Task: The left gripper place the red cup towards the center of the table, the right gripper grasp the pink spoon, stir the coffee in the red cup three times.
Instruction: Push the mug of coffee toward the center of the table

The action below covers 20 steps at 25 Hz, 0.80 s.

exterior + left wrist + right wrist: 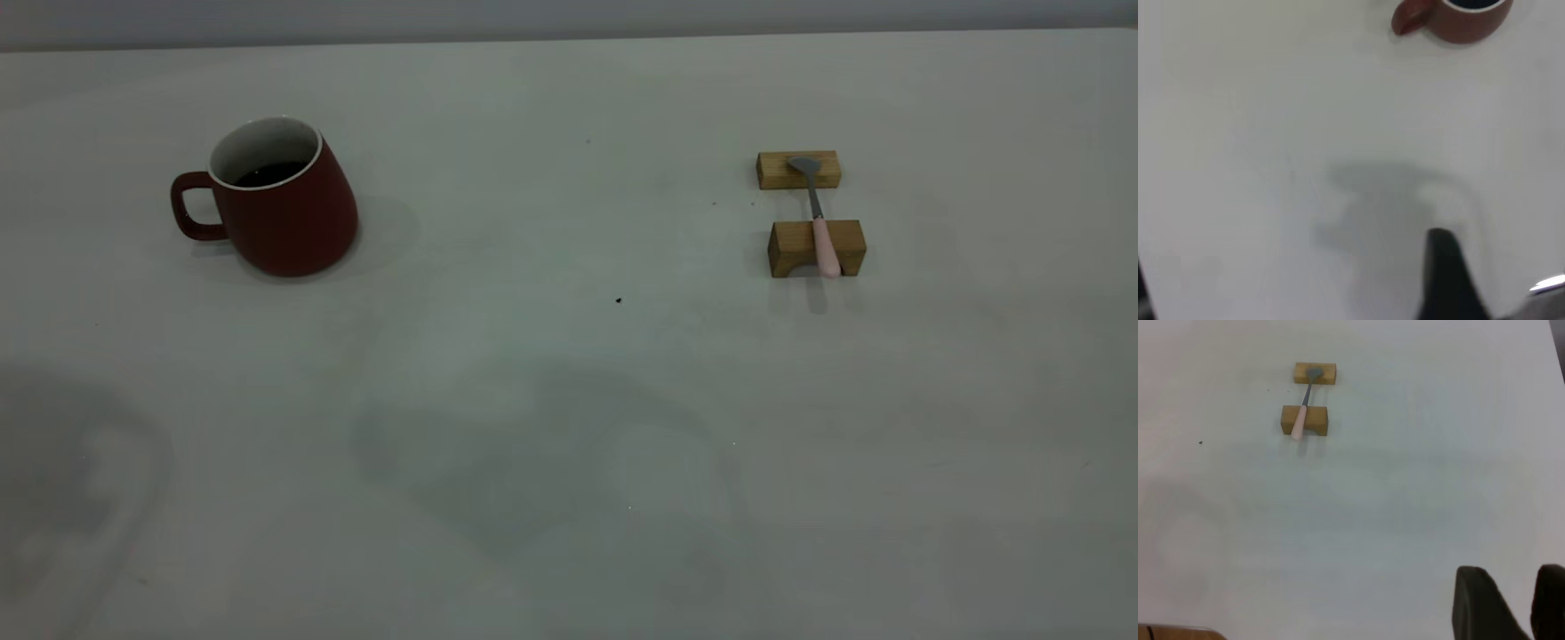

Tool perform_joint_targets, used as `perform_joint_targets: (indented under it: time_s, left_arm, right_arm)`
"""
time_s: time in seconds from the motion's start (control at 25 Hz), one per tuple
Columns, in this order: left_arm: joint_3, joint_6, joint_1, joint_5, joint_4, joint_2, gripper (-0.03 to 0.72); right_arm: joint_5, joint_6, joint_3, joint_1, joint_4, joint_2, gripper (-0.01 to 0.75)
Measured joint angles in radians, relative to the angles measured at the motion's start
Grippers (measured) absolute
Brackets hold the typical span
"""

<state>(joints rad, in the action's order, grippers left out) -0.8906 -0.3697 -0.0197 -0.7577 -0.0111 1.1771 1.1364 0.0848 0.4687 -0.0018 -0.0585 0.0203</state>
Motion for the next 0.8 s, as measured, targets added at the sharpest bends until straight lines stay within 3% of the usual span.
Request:
perform_joint_targets:
  time_s: [0.12,0.2,0.8]
  left_arm:
    - [-0.051,-0.135,0.0,0.048,0.0,0.143,0.65]
    - [-0.093,-0.221,0.0,0.058,-0.001,0.242,0.671]
    - [-0.418,-0.544,0.021,0.05,-0.024,0.814,0.65]
  right_arm:
    - [0.0,0.0,0.0,0.0,0.0,0.0,0.237]
    - [0.0,0.0,0.0,0.0,0.0,0.0,0.237]
    - [-0.001,0.0,0.0,0.0,0.0,0.0,0.237]
